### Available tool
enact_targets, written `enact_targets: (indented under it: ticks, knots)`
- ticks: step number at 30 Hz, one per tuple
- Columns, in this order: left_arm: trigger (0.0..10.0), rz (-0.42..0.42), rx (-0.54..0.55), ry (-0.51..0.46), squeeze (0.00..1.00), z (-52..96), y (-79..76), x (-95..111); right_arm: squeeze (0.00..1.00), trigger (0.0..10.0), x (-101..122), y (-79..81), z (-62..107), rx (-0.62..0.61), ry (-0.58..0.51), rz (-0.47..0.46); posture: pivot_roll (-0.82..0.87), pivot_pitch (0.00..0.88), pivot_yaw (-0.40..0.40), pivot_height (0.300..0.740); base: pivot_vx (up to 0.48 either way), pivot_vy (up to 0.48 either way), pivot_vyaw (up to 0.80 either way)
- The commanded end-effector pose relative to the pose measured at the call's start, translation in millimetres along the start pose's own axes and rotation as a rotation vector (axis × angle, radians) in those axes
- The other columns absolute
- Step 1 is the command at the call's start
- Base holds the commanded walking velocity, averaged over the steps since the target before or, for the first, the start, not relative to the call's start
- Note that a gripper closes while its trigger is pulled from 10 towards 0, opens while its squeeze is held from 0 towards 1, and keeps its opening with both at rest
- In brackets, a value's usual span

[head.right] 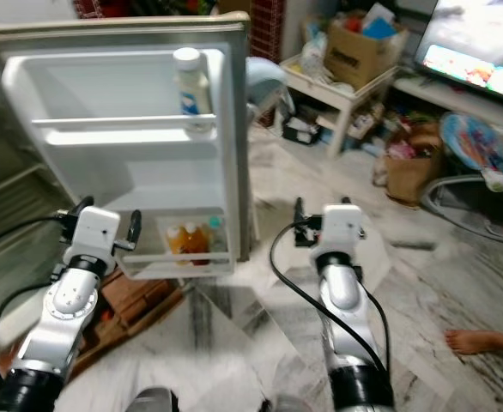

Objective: Restocking fridge

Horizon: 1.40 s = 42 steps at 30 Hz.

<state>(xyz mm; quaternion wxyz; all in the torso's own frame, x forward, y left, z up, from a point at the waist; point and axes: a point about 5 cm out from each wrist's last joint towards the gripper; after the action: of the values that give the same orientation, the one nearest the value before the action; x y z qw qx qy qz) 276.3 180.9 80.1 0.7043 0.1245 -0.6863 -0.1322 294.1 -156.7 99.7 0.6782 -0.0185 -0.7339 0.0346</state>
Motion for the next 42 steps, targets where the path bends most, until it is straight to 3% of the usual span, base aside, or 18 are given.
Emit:
enact_targets:
  ticks: [1, 11, 14, 25, 33, 36, 42]
  knots:
    - [10.0, -0.005, -0.015, 0.010, 0.00, 2.3, -5.6, -1.5, 0.00, 10.0, -2.0, -4.2, -1.6, -0.008, 0.011, -0.001, 0.07, 0.065, -0.007, 0.740, 0.000, -0.480, 0.73]
    - [10.0, 0.011, 0.021, 0.053, 0.00, 8.4, -6.2, -9.8, 0.00, 10.0, 1.4, -0.2, -11.5, 0.052, -0.002, 0.016, 0.08, 0.059, -0.037, 0.740, 0.000, -0.480, 0.00]
    - [10.0, 0.006, 0.019, 0.055, 0.00, 8.9, -6.7, -10.2, 0.00, 10.0, 5.5, 1.6, -13.0, 0.088, -0.030, 0.052, 0.08, 0.059, -0.038, 0.740, 0.000, -0.480, 0.60]
    - [10.0, 0.003, 0.041, 0.064, 0.00, 9.3, -2.2, -11.6, 0.00, 10.0, 3.0, 4.0, -10.6, 0.105, -0.029, 0.027, 0.08, 0.067, -0.041, 0.740, 0.000, -0.480, 0.77]
    - [10.0, 0.025, 0.063, 0.070, 0.00, 11.6, 1.6, -13.2, 0.00, 10.0, 4.5, 8.8, -8.7, 0.142, -0.043, 0.032, 0.08, 0.070, -0.041, 0.740, 0.000, 0.000, 0.76]
    - [10.0, 0.079, 0.048, 0.066, 0.00, 12.9, 2.5, -11.8, 0.00, 10.0, 4.1, 8.8, -8.4, 0.142, -0.041, 0.028, 0.08, 0.070, -0.041, 0.740, 0.000, 0.000, 0.55]
    - [10.0, 0.087, 0.058, 0.045, 0.00, 13.5, 5.4, -8.4, 0.00, 10.0, 2.4, 8.8, -8.1, 0.142, -0.033, 0.019, 0.08, 0.070, -0.041, 0.740, 0.300, 0.000, 0.07]
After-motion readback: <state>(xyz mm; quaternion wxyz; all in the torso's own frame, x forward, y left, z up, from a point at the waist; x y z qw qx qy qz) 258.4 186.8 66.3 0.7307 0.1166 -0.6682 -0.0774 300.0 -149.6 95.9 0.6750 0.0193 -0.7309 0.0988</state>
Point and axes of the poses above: a point about 5 cm out from each wrist's last joint towards the gripper, its own z axis pointing back from the gripper into the wrist, its own x axis along the axis of the wrist's last joint, y = z × x, and after that the axes turned 2 degrees about z, right-handed
